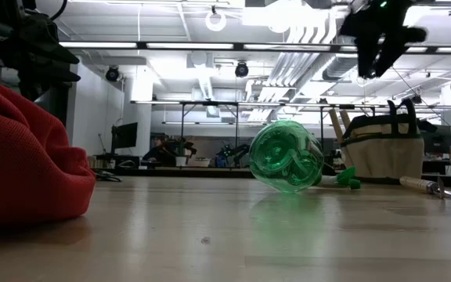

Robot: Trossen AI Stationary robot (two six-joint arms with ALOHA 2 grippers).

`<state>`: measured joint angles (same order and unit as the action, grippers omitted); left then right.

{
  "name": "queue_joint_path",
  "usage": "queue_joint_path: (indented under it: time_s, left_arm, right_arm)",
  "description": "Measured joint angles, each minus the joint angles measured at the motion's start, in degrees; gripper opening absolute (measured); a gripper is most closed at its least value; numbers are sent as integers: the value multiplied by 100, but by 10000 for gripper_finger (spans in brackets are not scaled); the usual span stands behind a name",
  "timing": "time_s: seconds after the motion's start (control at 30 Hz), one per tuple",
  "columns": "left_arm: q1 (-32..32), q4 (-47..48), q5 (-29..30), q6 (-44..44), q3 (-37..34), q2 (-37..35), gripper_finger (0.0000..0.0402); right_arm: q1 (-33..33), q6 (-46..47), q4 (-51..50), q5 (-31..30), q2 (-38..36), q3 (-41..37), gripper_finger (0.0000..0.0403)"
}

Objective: Pick & Place Garden tools in Gardening bag
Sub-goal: Adjust the gardening bag on the table

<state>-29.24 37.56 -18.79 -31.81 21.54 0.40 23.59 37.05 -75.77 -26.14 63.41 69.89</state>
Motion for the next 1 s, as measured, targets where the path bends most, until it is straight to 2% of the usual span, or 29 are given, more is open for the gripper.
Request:
queue_joint_path:
  time_s: [0.33, 0.7, 1.0]
  left_arm:
    - [-1, 0, 0, 0, 0, 0, 154]
    - [-2, -1, 0, 0, 0, 0, 154]
    - [0, 0, 0, -1, 0, -1, 154]
  right_arm:
    - [900, -1013, 82, 429, 1192, 0, 239]
    - [1389, -2166, -22, 561, 1783, 0, 239]
    - [1624, -2408, -69, 906, 2110, -5, 239]
